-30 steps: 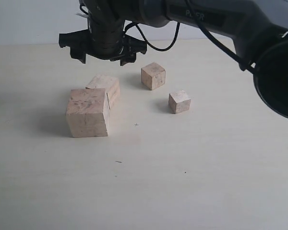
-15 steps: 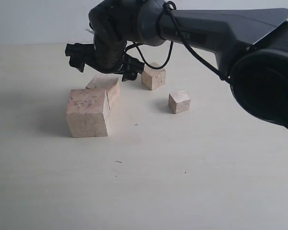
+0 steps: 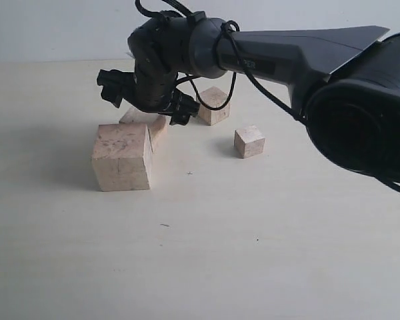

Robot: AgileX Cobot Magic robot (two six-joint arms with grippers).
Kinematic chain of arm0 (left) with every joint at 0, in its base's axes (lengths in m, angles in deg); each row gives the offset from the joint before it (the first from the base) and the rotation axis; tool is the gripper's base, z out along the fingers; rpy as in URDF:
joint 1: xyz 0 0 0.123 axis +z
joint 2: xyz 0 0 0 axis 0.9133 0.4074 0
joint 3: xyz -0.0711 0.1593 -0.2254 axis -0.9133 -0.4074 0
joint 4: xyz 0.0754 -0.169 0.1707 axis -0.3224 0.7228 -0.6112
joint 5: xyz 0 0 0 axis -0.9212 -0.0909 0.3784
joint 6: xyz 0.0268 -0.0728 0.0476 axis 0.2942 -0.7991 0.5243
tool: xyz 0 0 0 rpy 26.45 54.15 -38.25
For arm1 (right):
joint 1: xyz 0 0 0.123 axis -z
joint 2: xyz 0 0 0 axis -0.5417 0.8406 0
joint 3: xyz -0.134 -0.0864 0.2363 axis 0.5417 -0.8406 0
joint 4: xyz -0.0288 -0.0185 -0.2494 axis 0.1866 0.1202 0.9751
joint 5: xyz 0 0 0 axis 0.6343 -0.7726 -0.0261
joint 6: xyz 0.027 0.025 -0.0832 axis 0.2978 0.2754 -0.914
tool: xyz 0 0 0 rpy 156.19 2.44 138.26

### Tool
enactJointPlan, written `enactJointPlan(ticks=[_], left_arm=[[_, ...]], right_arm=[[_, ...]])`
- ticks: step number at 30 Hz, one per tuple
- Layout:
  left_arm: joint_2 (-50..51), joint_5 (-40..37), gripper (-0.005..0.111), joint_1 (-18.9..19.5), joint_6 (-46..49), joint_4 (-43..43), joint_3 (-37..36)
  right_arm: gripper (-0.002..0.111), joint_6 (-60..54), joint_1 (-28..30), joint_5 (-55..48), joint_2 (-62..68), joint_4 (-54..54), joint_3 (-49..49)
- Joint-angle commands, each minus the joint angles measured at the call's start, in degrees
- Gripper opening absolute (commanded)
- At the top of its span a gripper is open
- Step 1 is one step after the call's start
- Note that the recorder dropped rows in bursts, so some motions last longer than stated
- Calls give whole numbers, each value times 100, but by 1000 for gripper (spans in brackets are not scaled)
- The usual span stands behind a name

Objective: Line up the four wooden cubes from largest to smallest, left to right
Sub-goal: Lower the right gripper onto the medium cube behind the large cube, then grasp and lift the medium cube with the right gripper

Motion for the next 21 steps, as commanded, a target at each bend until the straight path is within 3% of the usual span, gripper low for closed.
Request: enactJointPlan(ticks=[1,21], left_arm=[[-31,32,0,-18,-8,-11,-12],[-31,32,0,-18,-8,-11,-12]], right_arm=[[94,63,132,67,-17,-57,15],[92,0,147,289,154,-544,15]])
